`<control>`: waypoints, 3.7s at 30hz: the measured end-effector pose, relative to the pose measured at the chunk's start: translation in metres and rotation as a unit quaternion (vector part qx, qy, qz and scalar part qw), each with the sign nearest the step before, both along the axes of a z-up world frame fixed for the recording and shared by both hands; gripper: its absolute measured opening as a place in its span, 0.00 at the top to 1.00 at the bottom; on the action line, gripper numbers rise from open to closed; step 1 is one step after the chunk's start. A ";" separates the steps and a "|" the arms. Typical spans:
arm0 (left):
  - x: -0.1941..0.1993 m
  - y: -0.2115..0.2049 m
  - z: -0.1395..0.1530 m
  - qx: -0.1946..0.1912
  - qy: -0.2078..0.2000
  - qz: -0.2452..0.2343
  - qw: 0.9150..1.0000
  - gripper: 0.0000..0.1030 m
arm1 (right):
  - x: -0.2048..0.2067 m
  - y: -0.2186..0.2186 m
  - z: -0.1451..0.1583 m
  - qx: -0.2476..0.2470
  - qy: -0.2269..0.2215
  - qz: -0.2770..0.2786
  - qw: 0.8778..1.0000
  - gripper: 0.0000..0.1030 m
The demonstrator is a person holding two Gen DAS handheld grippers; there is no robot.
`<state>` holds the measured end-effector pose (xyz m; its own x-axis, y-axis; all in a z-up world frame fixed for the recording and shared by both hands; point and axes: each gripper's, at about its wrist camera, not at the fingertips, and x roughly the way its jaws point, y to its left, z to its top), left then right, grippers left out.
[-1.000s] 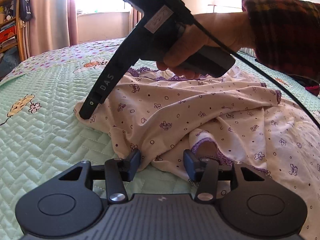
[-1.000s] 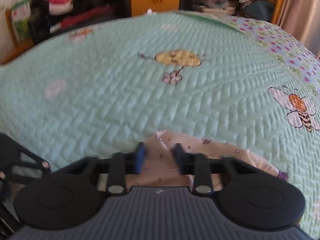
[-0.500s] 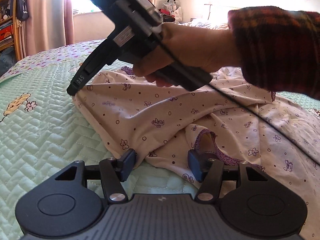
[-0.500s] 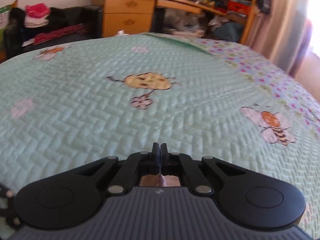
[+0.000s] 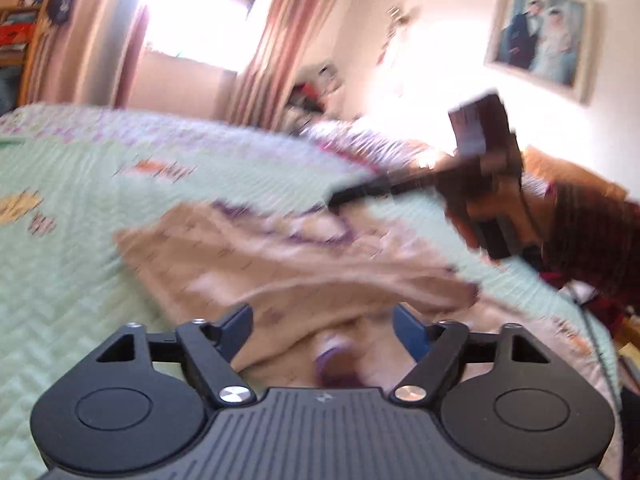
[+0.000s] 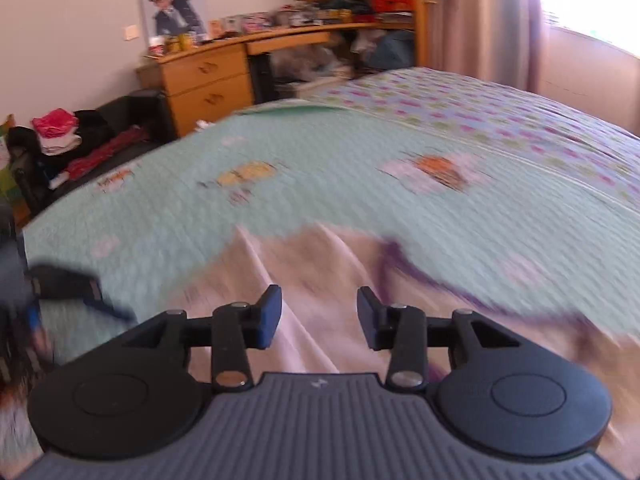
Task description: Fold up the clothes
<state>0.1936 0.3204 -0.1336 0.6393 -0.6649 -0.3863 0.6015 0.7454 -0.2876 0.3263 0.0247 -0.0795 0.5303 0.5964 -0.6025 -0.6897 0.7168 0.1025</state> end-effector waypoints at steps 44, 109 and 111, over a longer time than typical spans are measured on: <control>0.036 -0.133 -0.015 0.174 0.140 0.048 0.974 0.12 | 0.011 -0.015 -0.073 -0.021 0.019 0.108 0.994 0.61; 0.045 -0.137 -0.021 0.252 0.113 0.128 0.952 0.04 | -0.075 -0.169 -0.043 0.077 0.015 -0.153 0.985 0.87; 0.045 -0.138 -0.021 0.254 0.114 0.130 0.952 0.04 | -0.074 -0.145 -0.045 0.073 0.018 -0.108 0.991 0.86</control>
<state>0.2385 0.1829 -0.1548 0.6173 -0.1870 -0.7642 0.3434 0.9380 0.0479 0.2518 -0.1206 -0.1248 0.6350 0.5537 -0.5386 -0.5153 0.8231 0.2387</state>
